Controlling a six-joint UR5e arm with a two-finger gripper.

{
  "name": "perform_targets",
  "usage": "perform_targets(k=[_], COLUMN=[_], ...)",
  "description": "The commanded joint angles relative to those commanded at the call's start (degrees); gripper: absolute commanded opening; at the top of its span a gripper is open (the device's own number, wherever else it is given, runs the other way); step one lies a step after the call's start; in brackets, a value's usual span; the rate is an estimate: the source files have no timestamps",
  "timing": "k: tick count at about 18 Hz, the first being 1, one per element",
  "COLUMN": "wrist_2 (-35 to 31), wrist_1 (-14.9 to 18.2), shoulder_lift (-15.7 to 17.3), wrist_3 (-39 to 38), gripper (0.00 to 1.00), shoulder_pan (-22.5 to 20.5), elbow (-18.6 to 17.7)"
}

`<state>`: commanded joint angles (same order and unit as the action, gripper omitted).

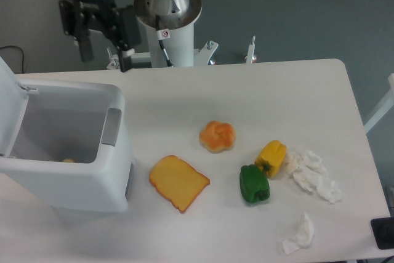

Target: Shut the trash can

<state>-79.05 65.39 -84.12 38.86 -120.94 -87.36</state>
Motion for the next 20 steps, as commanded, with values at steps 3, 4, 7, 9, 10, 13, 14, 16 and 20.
perform_targets(k=[3, 4, 7, 9, 10, 13, 14, 16, 20], wrist_2=[9.8, 12.3, 18.8, 22.6, 25.1, 31.9, 33.3, 34.8, 38.9], wrist_1=[-0.2, -0.2, -0.3, -0.4, -0.5, -0.7, -0.6, -0.6, -0.6], shoulder_lift=[1.2, 1.5, 2.6, 3.1, 3.1, 3.0, 2.7, 2.4, 0.4], wrist_3=[-5.4, -6.9, -8.4, -9.2, -10.2, -12.3, -12.4, -12.4, -15.1], gripper=[1.0, 1.0, 1.0, 1.0, 1.0, 1.0, 1.0, 1.0, 1.0], shoulder_pan=[0.0, 0.1, 0.8, 1.2, 1.8, 2.3, 2.5, 2.8, 4.7], elbow=[0.1, 0.1, 0.1, 0.3, 0.4, 0.6, 0.6, 0.4, 0.4])
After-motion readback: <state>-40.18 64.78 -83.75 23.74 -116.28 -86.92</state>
